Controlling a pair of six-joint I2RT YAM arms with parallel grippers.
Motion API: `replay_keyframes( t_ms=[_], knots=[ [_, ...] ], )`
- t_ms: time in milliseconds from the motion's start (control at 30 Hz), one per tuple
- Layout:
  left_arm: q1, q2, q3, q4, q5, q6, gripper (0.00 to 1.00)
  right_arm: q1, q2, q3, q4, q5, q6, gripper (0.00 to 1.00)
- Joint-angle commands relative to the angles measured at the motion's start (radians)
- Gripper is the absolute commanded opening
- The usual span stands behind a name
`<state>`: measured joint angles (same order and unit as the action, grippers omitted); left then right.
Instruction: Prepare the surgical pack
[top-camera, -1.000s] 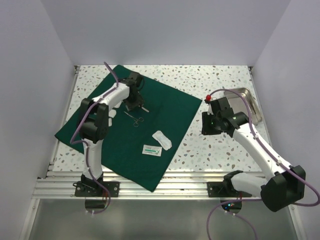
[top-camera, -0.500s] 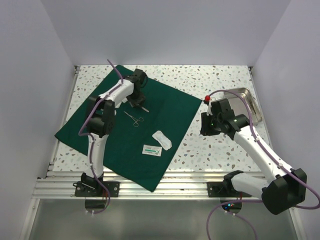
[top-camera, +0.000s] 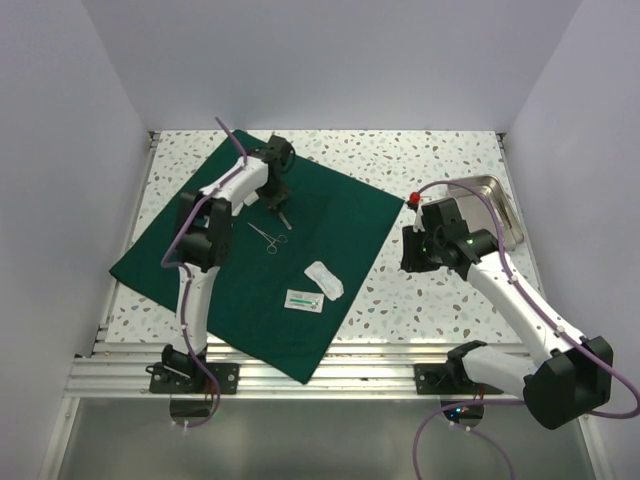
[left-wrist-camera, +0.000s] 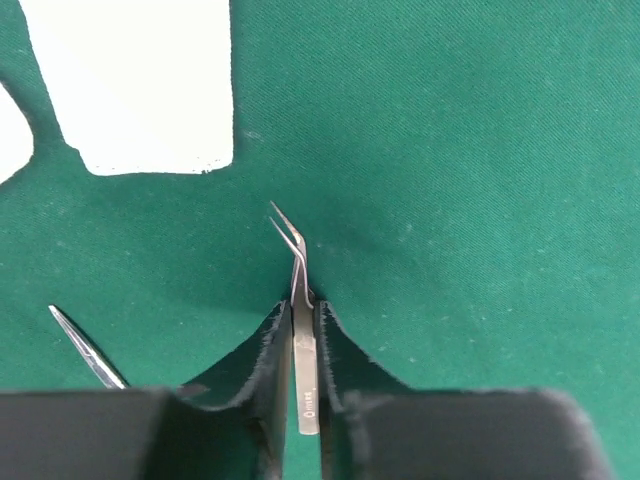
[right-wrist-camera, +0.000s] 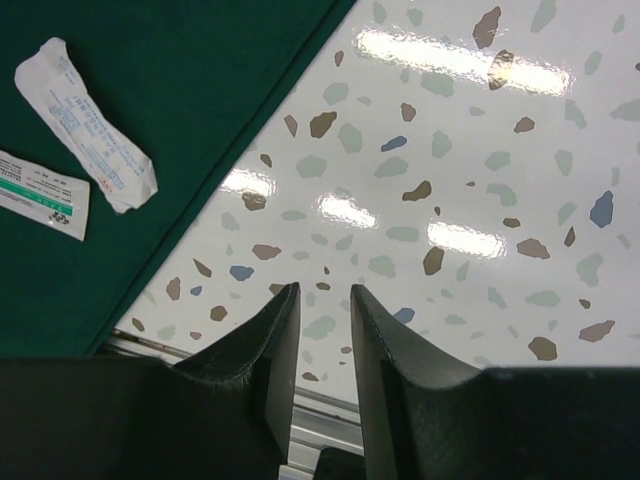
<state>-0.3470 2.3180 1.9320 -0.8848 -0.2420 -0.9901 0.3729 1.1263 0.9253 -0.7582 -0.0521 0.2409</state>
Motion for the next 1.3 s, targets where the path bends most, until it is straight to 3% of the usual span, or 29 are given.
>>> replay_keyframes(
  t_ms=[0, 100, 233, 367, 500, 667, 967, 1267],
  knots=[
    [0.014, 0.008, 0.03, -0.014, -0.002, 0.011, 0.13, 0.0, 0.006, 0.023, 0.02, -0.017, -0.015, 0.31],
    [0.014, -0.029, 0.018, -0.011, 0.039, 0.05, 0.0, 0.0, 0.039, 0.065, 0.03, -0.07, -0.021, 0.33],
    [-0.003, -0.121, -0.031, -0.02, 0.118, 0.099, 0.0, 0.0, 0.153, 0.138, 0.083, -0.296, -0.032, 0.47],
    [-0.018, -0.354, -0.236, 0.1, 0.237, 0.154, 0.0, 0.003, 0.298, 0.198, 0.195, -0.564, 0.053, 0.5],
    [-0.02, -0.557, -0.434, 0.242, 0.424, 0.15, 0.0, 0.034, 0.404, 0.225, 0.367, -0.67, 0.15, 0.55],
    [-0.023, -0.706, -0.605, 0.339, 0.602, 0.133, 0.0, 0.115, 0.513, 0.302, 0.516, -0.727, 0.273, 0.55],
    [-0.043, -0.816, -0.748, 0.377, 0.63, 0.137, 0.0, 0.225, 0.595, 0.389, 0.611, -0.697, 0.406, 0.55],
    [-0.052, -0.862, -0.751, 0.385, 0.647, 0.13, 0.0, 0.284, 0.645, 0.426, 0.556, -0.62, 0.413, 0.49]
  ],
)
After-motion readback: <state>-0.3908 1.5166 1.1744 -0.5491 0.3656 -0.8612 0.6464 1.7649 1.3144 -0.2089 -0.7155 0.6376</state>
